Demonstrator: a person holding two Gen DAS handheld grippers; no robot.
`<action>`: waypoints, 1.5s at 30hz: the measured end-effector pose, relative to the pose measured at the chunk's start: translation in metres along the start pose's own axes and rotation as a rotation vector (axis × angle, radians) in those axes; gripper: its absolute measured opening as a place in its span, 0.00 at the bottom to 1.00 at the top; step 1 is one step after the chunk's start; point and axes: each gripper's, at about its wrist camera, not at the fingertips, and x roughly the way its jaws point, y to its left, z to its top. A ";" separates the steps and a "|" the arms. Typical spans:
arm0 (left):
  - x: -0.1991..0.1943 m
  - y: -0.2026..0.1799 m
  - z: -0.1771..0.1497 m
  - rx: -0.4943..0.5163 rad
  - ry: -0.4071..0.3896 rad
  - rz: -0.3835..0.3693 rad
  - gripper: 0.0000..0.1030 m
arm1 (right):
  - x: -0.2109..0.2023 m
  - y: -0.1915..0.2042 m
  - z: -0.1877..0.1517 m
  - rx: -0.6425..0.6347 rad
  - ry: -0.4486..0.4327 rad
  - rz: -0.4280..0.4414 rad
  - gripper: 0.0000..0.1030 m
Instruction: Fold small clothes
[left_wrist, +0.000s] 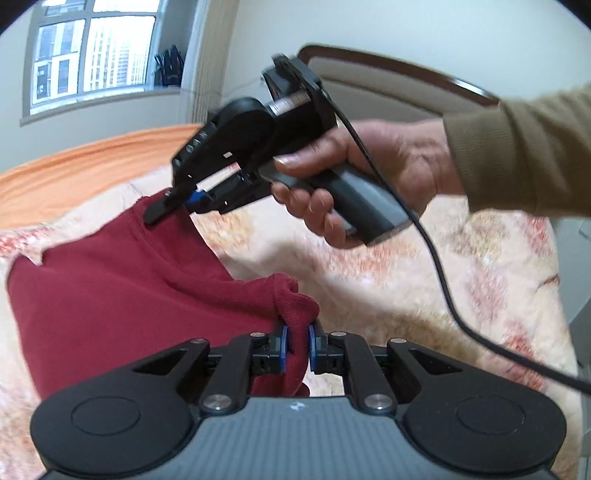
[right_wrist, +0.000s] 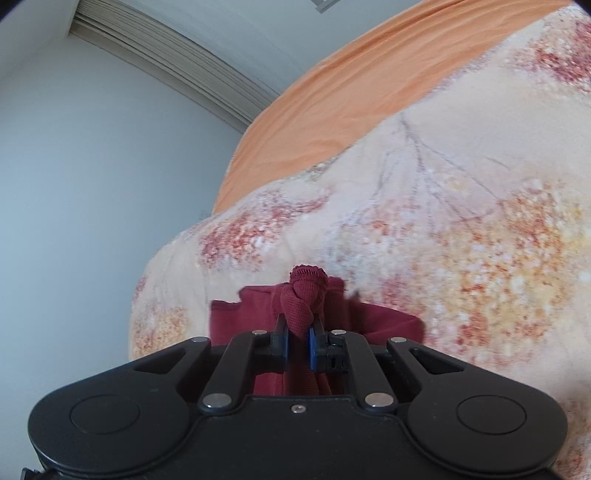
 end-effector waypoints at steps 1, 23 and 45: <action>0.008 -0.004 -0.003 0.018 0.021 0.016 0.13 | 0.003 -0.007 -0.003 0.013 -0.005 -0.018 0.10; -0.050 0.087 -0.049 -0.381 0.098 0.235 0.87 | -0.061 0.009 -0.142 -0.092 0.004 -0.114 0.56; -0.044 0.131 -0.055 -0.548 0.120 0.253 0.93 | -0.083 0.002 -0.129 0.088 -0.144 -0.032 0.86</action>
